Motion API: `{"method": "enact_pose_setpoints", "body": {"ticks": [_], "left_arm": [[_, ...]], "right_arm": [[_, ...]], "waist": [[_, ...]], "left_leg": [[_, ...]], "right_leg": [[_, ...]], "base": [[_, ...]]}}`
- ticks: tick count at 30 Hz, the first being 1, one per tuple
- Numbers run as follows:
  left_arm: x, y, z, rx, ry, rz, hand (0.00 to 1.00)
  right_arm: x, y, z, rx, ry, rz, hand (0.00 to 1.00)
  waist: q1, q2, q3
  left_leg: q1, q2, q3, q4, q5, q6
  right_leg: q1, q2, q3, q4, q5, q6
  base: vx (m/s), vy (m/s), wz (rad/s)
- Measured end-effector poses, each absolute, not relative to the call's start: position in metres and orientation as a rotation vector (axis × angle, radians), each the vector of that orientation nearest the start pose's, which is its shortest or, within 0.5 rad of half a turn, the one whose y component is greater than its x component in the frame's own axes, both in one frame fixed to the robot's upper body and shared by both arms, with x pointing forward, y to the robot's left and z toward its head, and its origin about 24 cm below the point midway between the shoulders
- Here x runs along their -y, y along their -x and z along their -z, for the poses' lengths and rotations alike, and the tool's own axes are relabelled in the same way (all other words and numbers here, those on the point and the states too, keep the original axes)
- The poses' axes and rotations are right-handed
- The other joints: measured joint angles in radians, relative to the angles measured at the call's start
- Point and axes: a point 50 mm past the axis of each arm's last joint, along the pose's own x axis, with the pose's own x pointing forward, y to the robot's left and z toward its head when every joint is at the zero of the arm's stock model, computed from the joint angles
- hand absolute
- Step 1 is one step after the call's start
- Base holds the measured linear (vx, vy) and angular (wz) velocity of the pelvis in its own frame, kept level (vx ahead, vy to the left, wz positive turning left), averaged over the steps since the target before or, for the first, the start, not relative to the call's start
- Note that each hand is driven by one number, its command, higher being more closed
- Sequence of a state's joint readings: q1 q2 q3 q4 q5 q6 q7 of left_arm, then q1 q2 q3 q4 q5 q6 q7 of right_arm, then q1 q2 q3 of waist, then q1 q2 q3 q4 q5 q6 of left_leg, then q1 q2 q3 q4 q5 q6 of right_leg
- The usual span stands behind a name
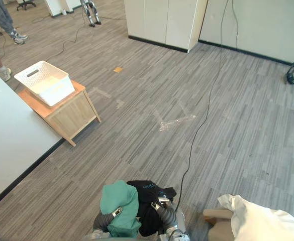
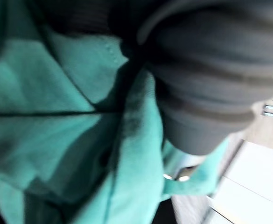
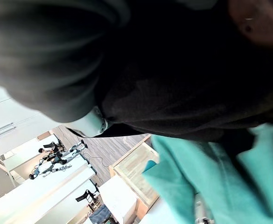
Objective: Tidy the bed and pick cloth on bed and put in laundry
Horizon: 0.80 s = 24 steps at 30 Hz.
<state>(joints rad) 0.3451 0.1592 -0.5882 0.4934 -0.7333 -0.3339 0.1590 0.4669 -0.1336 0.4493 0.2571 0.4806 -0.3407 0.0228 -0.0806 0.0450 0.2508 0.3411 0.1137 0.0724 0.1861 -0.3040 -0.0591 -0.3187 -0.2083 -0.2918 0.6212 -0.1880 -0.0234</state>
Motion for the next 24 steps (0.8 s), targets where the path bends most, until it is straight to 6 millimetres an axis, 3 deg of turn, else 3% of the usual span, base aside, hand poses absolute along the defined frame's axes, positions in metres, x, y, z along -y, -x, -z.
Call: {"method": "enact_pose_setpoints", "body": {"ticks": [3,4,5,6,7,8,9,11,12,14,15,17,19,20,21,22,23,24], "left_arm": [[-0.110,-0.095,0.110,-0.699,0.459,-0.091,1.00],[-0.109,-0.095,0.110,-0.699,0.487,-0.100,1.00],[-0.108,-0.097,0.109,-0.684,0.506,-0.096,1.00],[-0.107,-0.098,0.108,-0.677,0.518,-0.097,1.00],[-0.103,-0.099,0.107,-0.664,0.545,-0.094,1.00],[-0.099,-0.101,0.105,-0.649,0.563,-0.080,1.00],[-0.098,-0.102,0.104,-0.638,0.571,-0.071,1.00],[-0.095,-0.102,0.098,-0.595,0.580,-0.030,1.00],[-0.095,-0.101,0.097,-0.590,0.577,-0.022,1.00],[-0.095,-0.103,0.094,-0.570,0.578,-0.009,1.00],[-0.096,-0.102,0.095,-0.573,0.573,-0.011,1.00],[-0.098,-0.101,0.095,-0.572,0.567,-0.015,1.00],[-0.099,-0.101,0.096,-0.573,0.562,-0.015,1.00],[-0.102,-0.101,0.097,-0.576,0.548,-0.012,1.00],[-0.103,-0.100,0.096,-0.575,0.541,-0.011,1.00],[-0.106,-0.095,0.094,-0.571,0.524,-0.003,1.00],[-0.106,-0.095,0.094,-0.570,0.520,-0.001,1.00],[-0.106,-0.095,0.094,-0.569,0.518,-0.010,1.00]], "right_arm": [[0.107,-0.105,0.074,-0.475,-0.377,-0.114,1.00],[0.108,-0.106,0.075,-0.481,-0.355,-0.114,1.00],[0.110,-0.108,0.075,-0.485,-0.340,-0.118,1.00],[0.112,-0.109,0.076,-0.488,-0.330,-0.121,1.00],[0.116,-0.111,0.074,-0.483,-0.315,-0.119,1.00],[0.120,-0.111,0.077,-0.501,-0.310,-0.104,1.00],[0.121,-0.111,0.078,-0.509,-0.314,-0.095,1.00],[0.130,-0.113,0.082,-0.532,-0.334,-0.070,1.00],[0.132,-0.113,0.082,-0.535,-0.338,-0.065,1.00],[0.142,-0.110,0.087,-0.559,-0.356,-0.038,1.00],[0.149,-0.105,0.090,-0.576,-0.374,-0.013,1.00],[0.159,-0.101,0.093,-0.583,-0.394,0.021,1.00],[0.167,-0.097,0.098,-0.601,-0.413,0.053,1.00],[0.166,-0.096,0.099,-0.606,-0.426,0.048,1.00],[0.165,-0.096,0.099,-0.604,-0.436,0.044,1.00],[0.163,-0.094,0.100,-0.606,-0.457,0.047,1.00],[0.165,-0.090,0.102,-0.614,-0.460,0.055,1.00],[0.166,-0.095,0.102,-0.602,-0.465,0.054,1.00]], "waist": [[0.005,0.002,-0.001],[0.008,0.009,-0.002],[0.016,0.016,0.000],[0.019,0.025,0.002],[0.025,0.040,0.011],[0.039,0.053,0.011],[0.045,0.055,0.014],[0.074,0.060,0.014],[0.080,0.059,0.015],[0.086,0.053,0.015],[0.083,0.050,0.014],[0.081,0.042,0.018],[0.076,0.026,0.013],[0.082,0.001,-0.001],[0.084,-0.011,-0.010],[0.093,-0.047,-0.040],[0.098,-0.052,-0.052],[0.101,-0.050,-0.054]], "left_leg": [[-0.078,0.039,0.001,0.189,0.024,0.039],[-0.157,0.070,-0.003,0.357,0.080,0.034],[-0.233,0.100,-0.011,0.521,0.203,0.021],[-0.263,0.115,-0.022,0.604,0.257,0.018],[-0.343,0.129,-0.054,0.806,0.242,0.009],[-0.414,0.113,-0.058,0.956,0.180,0.015],[-0.440,0.099,-0.057,0.989,0.155,0.019],[-0.535,0.025,-0.019,0.881,0.098,0.023],[-0.555,0.012,-0.004,0.824,0.086,0.021],[-0.566,-0.032,0.061,0.502,0.087,0.019],[-0.544,-0.055,0.104,0.263,0.124,0.022],[-0.507,-0.077,0.134,0.002,0.215,0.024],[-0.499,-0.075,0.182,-0.057,0.275,0.036],[-0.502,-0.081,0.217,-0.014,0.326,0.073],[-0.509,-0.085,0.234,0.011,0.339,0.101],[-0.536,-0.110,0.265,0.082,0.297,0.157],[-0.537,-0.117,0.266,0.108,0.258,0.164],[-0.526,-0.122,0.269,0.169,0.200,0.196]], "right_leg": [[0.030,0.033,-0.025,-0.014,-0.036,-0.017],[0.067,0.056,-0.032,-0.052,-0.039,-0.023],[0.124,0.087,-0.038,-0.102,-0.042,-0.027],[0.162,0.110,-0.038,-0.136,-0.047,-0.035],[0.234,0.151,-0.039,-0.192,-0.047,-0.036],[0.296,0.173,-0.032,-0.226,-0.056,-0.051],[0.320,0.178,-0.031,-0.242,-0.061,-0.060],[0.402,0.192,-0.021,-0.309,-0.064,-0.080],[0.411,0.194,-0.017,-0.321,-0.064,-0.084],[0.453,0.202,-0.003,-0.372,-0.063,-0.088],[0.481,0.202,-0.002,-0.398,-0.064,-0.078],[0.534,0.203,-0.003,-0.419,-0.080,-0.045],[0.602,0.198,-0.011,-0.441,-0.122,-0.001],[0.631,0.177,-0.011,-0.442,-0.159,0.024],[0.638,0.163,-0.011,-0.440,-0.177,0.039],[0.637,0.119,-0.016,-0.418,-0.203,0.081],[0.623,0.101,-0.013,-0.365,-0.206,0.096],[0.535,0.044,-0.012,-0.116,-0.177,0.158]], "base": [[0.28,-0.283,-0.01],[0.23,-0.215,-0.10],[0.24,-0.200,-0.11],[0.26,-0.181,-0.07],[0.27,-0.135,-0.07],[0.27,-0.116,-0.06],[0.24,-0.103,-0.18],[0.23,-0.078,-0.39],[0.27,-0.044,-0.49],[0.34,-0.020,-0.34],[0.45,0.018,-0.17],[0.43,0.059,-0.03],[0.48,0.137,0.03],[0.47,0.153,0.01],[0.55,0.163,0.00],[0.47,0.124,-0.03],[0.73,0.204,0.08],[0.59,0.183,0.13]]}}
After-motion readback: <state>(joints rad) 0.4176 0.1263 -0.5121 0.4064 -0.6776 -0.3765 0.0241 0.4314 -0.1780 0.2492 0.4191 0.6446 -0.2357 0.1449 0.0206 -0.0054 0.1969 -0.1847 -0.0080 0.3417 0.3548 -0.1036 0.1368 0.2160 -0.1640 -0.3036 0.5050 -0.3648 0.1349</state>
